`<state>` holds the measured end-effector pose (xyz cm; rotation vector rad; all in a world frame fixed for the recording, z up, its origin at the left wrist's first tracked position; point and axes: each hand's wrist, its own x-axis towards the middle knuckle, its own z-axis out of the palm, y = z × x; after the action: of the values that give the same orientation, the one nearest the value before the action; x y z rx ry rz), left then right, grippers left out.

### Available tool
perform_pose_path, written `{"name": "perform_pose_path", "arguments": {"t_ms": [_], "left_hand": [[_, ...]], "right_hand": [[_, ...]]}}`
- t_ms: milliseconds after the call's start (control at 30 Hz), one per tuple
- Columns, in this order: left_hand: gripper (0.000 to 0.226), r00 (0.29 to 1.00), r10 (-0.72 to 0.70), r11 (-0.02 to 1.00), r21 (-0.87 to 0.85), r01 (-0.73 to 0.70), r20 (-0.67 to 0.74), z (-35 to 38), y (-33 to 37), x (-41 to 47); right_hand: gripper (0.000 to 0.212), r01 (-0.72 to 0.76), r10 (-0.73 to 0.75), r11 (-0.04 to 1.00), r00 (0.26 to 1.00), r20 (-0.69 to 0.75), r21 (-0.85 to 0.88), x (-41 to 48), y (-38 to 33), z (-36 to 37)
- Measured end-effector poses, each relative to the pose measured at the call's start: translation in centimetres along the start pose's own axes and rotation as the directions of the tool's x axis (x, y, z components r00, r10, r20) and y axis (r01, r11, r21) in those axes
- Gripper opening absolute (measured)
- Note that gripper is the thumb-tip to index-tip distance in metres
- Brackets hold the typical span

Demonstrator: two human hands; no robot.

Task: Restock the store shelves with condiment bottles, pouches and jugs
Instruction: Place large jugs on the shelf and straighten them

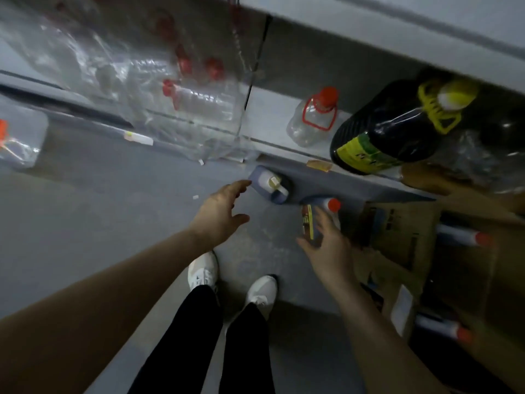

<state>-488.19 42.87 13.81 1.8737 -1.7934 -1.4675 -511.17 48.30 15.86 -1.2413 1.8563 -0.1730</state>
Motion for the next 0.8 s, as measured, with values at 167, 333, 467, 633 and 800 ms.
{"name": "perform_pose_path", "arguments": {"t_ms": [167,333,467,633,800], "left_hand": [[0.081,1.0,-0.007,0.998,0.059,0.006,0.007,4.3,-7.4,6.8],[0.087,0.999,0.033,0.996,0.086,-0.035,0.028,8.5,-12.7,14.1],[0.092,0.996,0.079,0.995,0.06,-0.081,0.038,11.3,-15.7,18.9],[0.098,0.991,0.134,0.991,0.02,-0.134,0.023,13.3,-18.2,22.6],[0.111,0.965,0.203,0.976,0.041,-0.212,0.163,13.0,-19.5,25.5]], "right_hand": [[0.086,0.01,-0.009,1.0,1.0,0.011,-0.013,7.6,5.3,6.1],[0.099,-0.003,0.001,0.998,1.0,0.025,0.064,14.9,9.6,11.6],[0.104,0.036,-0.034,0.998,0.999,-0.041,0.058,19.8,12.4,15.0],[0.103,0.07,-0.059,0.979,0.996,-0.063,0.19,23.8,15.3,18.9],[0.101,0.169,-0.119,0.95,0.973,-0.196,0.263,26.0,16.8,20.6]]}}
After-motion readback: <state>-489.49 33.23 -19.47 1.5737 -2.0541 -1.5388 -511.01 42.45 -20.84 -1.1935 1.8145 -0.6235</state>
